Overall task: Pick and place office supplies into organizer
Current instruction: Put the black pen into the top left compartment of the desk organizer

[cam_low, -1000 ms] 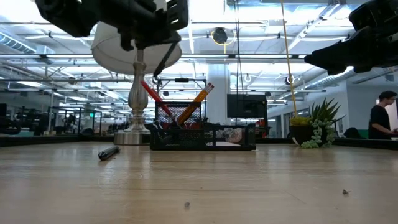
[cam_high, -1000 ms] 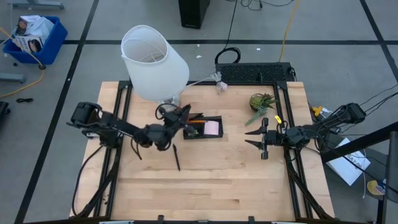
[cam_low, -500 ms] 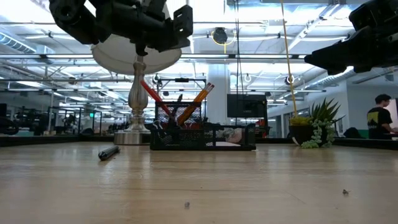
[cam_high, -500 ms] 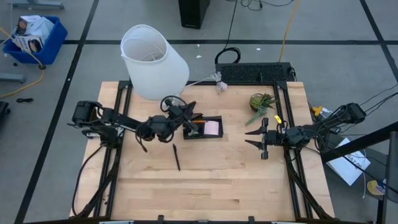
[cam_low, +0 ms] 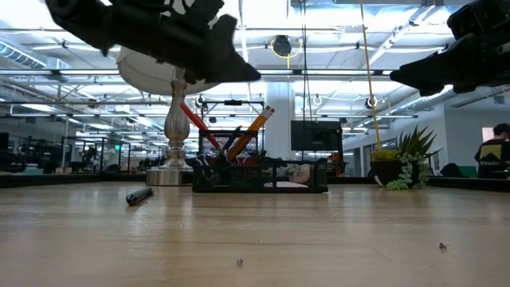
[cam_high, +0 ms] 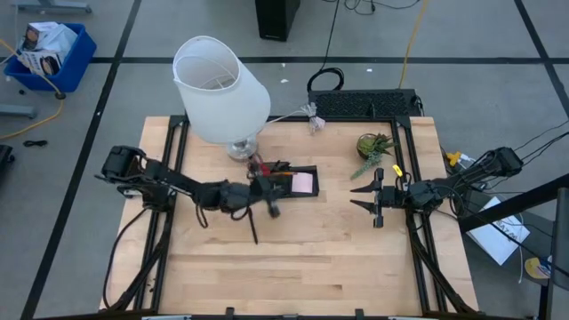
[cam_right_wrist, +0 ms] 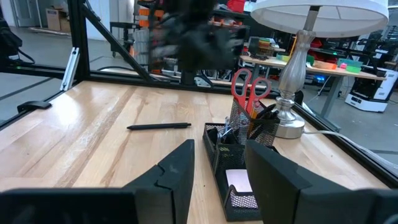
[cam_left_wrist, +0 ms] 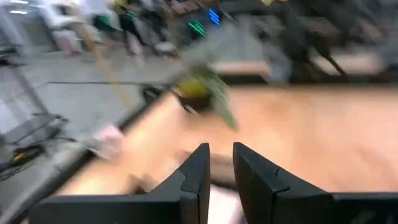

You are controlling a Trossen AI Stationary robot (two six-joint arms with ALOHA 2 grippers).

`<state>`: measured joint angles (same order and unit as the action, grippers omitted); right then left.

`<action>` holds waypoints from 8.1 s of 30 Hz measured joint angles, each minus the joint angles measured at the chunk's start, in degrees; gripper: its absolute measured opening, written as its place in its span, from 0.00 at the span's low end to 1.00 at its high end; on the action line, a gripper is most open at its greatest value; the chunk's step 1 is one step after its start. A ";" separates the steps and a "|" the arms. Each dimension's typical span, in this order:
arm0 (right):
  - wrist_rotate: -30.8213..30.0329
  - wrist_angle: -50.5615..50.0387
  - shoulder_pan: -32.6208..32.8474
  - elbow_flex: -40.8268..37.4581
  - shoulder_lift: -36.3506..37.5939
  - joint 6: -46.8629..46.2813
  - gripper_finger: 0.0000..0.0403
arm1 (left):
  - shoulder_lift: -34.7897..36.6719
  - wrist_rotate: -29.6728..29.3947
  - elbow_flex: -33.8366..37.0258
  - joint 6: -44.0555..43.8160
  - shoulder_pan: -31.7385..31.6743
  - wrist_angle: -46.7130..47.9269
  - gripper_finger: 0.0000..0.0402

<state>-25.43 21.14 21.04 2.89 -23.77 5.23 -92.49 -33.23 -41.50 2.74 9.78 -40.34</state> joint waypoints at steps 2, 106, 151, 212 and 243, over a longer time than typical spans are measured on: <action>0.00 -0.01 0.00 0.00 -0.02 -0.01 0.34 | 0.05 0.87 0.02 0.59 3.18 3.72 0.20; 0.00 0.01 0.00 -0.02 -0.01 -0.01 0.34 | -11.28 8.97 -12.22 -99.23 8.78 77.33 0.20; 0.00 -0.01 0.00 0.00 -0.02 0.00 0.34 | -8.08 -11.81 -12.13 -95.18 17.46 67.88 0.09; 0.00 0.00 0.00 0.00 -0.02 0.00 0.34 | -5.69 -1.48 -12.20 -11.99 -14.45 16.31 0.19; 0.00 0.01 0.00 0.00 -0.02 -0.02 0.34 | -5.90 -10.33 -12.20 -17.64 -4.94 20.44 0.19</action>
<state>-25.43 21.15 21.04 2.90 -23.79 5.21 -98.39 -43.57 -53.69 -14.89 4.84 -19.90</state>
